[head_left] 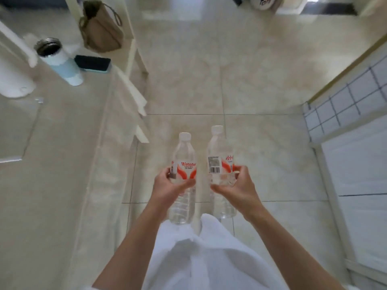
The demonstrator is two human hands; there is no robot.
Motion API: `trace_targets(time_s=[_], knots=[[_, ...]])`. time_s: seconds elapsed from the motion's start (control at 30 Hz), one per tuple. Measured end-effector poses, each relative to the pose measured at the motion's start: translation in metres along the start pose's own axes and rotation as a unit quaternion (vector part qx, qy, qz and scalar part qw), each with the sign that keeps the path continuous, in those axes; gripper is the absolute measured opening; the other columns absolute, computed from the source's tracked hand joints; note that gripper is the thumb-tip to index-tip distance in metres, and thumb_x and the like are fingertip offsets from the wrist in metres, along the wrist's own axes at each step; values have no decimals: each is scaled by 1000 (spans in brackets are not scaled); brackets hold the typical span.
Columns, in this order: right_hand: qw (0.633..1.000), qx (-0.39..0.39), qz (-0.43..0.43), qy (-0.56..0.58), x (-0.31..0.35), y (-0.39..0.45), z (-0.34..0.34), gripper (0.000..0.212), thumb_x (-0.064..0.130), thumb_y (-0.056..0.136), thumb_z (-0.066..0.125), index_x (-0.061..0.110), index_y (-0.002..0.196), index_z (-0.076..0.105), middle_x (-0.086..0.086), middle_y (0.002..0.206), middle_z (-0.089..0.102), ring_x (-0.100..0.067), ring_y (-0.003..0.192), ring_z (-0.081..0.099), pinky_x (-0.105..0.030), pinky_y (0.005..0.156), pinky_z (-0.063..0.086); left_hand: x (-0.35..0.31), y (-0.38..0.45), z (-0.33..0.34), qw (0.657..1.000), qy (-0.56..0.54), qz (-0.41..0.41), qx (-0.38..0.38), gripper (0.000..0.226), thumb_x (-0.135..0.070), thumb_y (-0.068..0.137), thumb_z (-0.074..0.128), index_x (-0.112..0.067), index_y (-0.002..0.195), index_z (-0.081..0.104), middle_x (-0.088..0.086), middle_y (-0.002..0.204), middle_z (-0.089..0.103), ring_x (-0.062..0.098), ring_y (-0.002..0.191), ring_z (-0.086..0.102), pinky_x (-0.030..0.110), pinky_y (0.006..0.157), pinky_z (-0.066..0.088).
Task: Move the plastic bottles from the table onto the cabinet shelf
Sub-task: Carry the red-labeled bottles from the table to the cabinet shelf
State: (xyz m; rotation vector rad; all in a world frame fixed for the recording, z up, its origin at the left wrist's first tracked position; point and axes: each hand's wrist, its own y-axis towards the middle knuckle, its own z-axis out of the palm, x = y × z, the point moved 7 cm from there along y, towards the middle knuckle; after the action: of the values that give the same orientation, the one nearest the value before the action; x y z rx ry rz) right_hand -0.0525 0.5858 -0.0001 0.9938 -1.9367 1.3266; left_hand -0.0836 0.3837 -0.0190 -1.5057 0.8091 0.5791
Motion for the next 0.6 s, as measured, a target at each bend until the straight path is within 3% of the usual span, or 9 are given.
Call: trace_targets(time_s=[0.17,0.23,0.37,0.5,0.6], knots=[[995,-95,23,18,-40,-3,-103,70,20,63,88,24,111,37,20,94,52,1,87,59,-24,83,53,-24,11,121,996,54,10,66,40,-11,64,88,-16,96,64,5,94,72,24,86,71,40,78,60],[989,-138,37,27,-56,-5,-139,71,20,63,88,24,112,36,22,93,50,-4,89,59,-26,85,53,-34,13,165,993,72,16,93,39,-9,64,88,-15,95,64,5,92,73,26,87,71,41,79,60],[972,-212,73,68,-83,-10,-196,72,22,63,88,23,113,37,9,104,55,-17,102,62,-35,92,53,-50,20,240,982,117,31,145,38,-13,64,89,-9,95,66,7,89,74,29,86,72,45,78,60],[946,-286,106,109,-106,-15,-250,72,21,62,89,24,111,37,6,107,57,-19,103,63,-36,92,53,-67,28,316,961,169,44,214,39,-14,64,88,-10,96,66,6,87,74,22,78,72,34,69,60],[926,-333,125,126,-117,-13,-290,75,23,61,89,20,117,39,4,110,57,-20,106,63,-38,93,53,-81,37,374,942,202,55,261,41,-14,64,88,-10,98,66,7,88,73,22,79,71,35,69,59]])
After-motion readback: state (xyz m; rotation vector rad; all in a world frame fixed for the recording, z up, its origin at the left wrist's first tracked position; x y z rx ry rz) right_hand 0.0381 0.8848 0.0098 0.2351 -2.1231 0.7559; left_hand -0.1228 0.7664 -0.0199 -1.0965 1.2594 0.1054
